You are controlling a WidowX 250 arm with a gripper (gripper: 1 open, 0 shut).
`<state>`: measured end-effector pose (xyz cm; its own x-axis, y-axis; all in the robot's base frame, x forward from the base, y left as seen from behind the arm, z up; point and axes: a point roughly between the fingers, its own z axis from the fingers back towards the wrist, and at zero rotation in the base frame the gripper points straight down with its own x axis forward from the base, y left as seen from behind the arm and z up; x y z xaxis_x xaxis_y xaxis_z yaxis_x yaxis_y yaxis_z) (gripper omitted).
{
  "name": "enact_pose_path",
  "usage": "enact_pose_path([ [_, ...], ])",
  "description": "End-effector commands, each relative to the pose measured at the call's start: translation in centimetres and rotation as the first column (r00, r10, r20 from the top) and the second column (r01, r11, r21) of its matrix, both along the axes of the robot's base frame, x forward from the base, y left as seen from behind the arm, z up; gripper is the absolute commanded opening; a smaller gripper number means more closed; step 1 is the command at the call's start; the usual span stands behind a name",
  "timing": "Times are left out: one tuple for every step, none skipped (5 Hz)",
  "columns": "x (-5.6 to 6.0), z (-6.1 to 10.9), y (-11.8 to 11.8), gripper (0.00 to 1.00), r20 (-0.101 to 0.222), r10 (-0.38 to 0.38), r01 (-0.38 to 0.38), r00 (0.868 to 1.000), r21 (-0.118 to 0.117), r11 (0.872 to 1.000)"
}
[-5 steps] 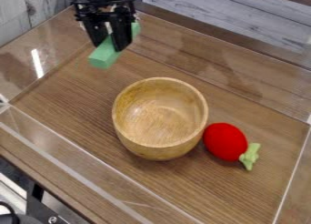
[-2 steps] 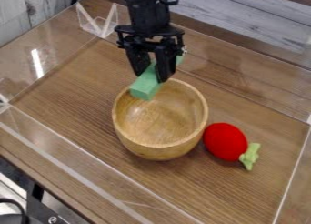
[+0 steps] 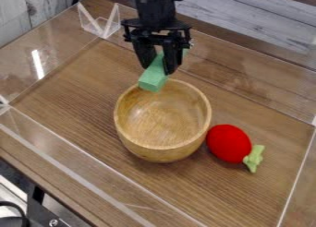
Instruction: Put the green block in the brown bowl
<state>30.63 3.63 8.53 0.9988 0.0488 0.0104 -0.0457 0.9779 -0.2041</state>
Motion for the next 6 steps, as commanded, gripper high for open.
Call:
enact_pose_path([
  [2.5,1.2,1.6,0.00,0.071,-0.104,0.102,0.992,0.032,0.994],
  [3.7,0.8,3.2,0.00,0.072,-0.142,0.140,0.987,0.043,0.989],
  [3.1,0.8,3.4,0.00,0.068,-0.189,0.186,0.980,0.045,0.982],
  [2.5,0.9,3.5,0.00,0.064,-0.218,0.216,0.974,0.046,0.975],
  [2.4,0.2,4.5,0.00,0.069,-0.137,0.134,0.988,0.048,0.990],
  [1.9,-0.3,5.0,0.00,0.080,-0.088,0.085,0.993,0.047,0.995],
])
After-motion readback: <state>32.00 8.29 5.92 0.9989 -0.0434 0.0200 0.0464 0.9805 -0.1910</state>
